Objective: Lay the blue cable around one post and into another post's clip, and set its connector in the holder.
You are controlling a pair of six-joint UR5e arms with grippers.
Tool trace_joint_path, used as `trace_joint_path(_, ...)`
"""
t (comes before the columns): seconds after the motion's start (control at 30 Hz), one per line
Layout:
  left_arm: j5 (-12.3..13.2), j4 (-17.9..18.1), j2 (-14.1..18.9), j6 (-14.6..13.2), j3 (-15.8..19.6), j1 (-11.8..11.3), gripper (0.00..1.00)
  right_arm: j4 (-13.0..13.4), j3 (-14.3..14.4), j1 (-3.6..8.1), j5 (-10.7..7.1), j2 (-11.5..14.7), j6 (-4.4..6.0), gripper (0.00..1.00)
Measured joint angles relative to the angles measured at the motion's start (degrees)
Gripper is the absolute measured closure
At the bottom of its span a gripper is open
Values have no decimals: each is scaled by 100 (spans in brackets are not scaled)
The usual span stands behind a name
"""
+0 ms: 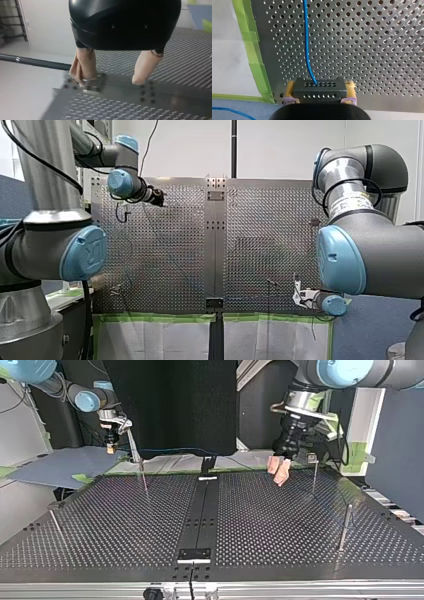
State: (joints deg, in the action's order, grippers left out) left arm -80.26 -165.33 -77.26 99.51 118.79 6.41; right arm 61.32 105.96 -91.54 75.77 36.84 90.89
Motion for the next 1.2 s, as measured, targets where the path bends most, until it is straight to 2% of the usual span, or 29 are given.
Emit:
trace_joint_path(0.87, -1412, 1457, -1456, 1382, 1438, 1455, 0, -18, 0, -31, 3, 2, -36, 100)
trace_joint_path(1.0, -1516, 1713, -1715, 1577, 1393, 1714, 0, -9, 0, -32, 1, 2, -35, 100)
trace_joint_path(1.2, -1809, 2067, -2068, 1377, 1082, 2068, 0, -16, 0, -31, 5, 1, -26, 100)
